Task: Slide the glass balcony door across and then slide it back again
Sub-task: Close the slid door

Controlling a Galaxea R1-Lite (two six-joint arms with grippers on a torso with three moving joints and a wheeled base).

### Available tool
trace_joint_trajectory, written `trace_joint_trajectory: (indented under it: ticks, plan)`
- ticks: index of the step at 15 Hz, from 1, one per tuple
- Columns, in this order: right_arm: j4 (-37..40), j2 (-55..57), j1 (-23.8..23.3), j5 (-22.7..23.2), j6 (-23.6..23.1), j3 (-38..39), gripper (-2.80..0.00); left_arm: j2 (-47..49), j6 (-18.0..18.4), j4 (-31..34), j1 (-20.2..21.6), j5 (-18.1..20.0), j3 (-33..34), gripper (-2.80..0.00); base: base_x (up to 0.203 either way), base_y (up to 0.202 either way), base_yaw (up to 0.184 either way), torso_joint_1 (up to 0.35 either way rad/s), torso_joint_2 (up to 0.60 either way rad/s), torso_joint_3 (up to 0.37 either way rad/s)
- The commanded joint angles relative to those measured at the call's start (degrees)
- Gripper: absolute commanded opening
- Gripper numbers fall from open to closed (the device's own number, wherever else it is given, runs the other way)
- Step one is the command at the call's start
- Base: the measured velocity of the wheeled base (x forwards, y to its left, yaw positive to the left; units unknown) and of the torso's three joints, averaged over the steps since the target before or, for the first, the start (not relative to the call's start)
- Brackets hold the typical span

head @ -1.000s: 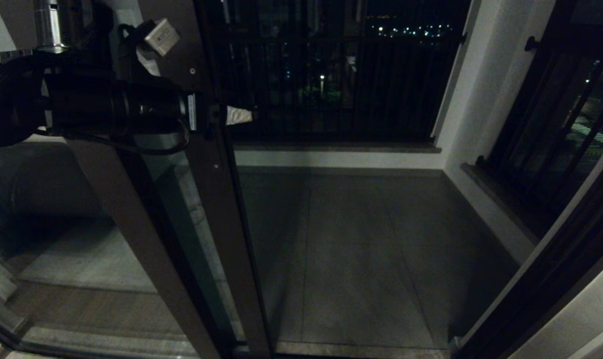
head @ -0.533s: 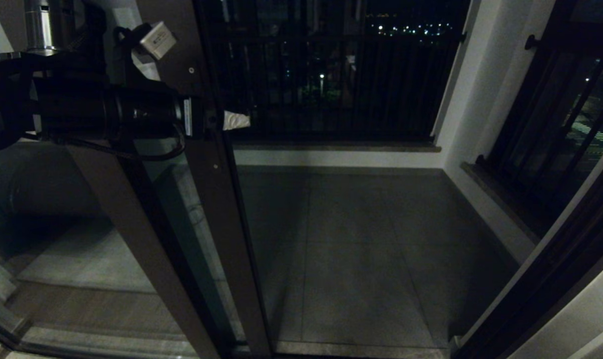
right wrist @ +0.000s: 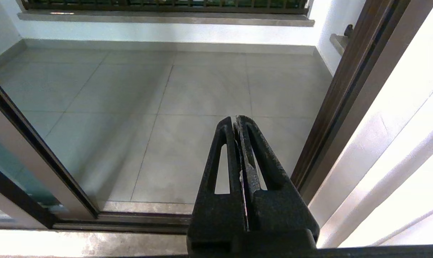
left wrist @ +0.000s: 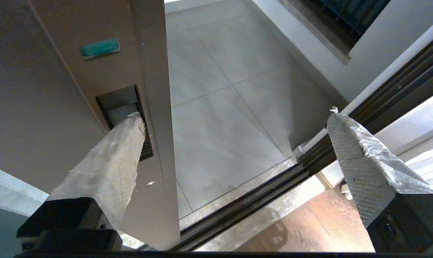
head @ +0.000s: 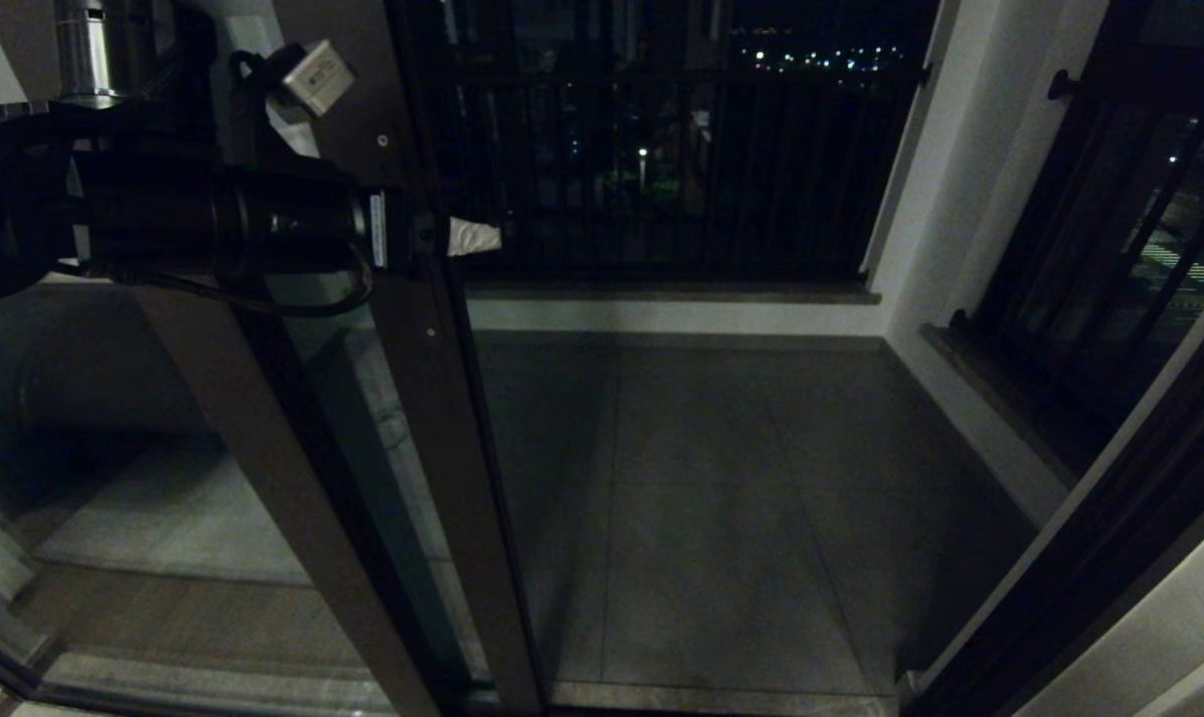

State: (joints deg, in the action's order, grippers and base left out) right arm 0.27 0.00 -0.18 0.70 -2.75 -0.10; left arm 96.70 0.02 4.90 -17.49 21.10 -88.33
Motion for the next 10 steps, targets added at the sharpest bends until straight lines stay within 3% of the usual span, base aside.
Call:
trace_joint_trajectory:
  ticks: [1, 10]
  plan:
    - [0.0, 0.1, 0.0, 0.0, -0.1, 0.0, -2.8, 0.2, 0.0, 0.0, -0.3, 0.2, -0.1, 0.0, 0.0, 0.0, 0.0, 0.0, 0.0, 0.0]
    - [0.0, 0.1, 0.0, 0.1, -0.1, 0.0, -2.8, 1.0, -0.1, 0.0, -2.0, 0.1, -0.9, 0.0, 0.0, 0.0, 0.0, 0.0, 0.0, 0.0]
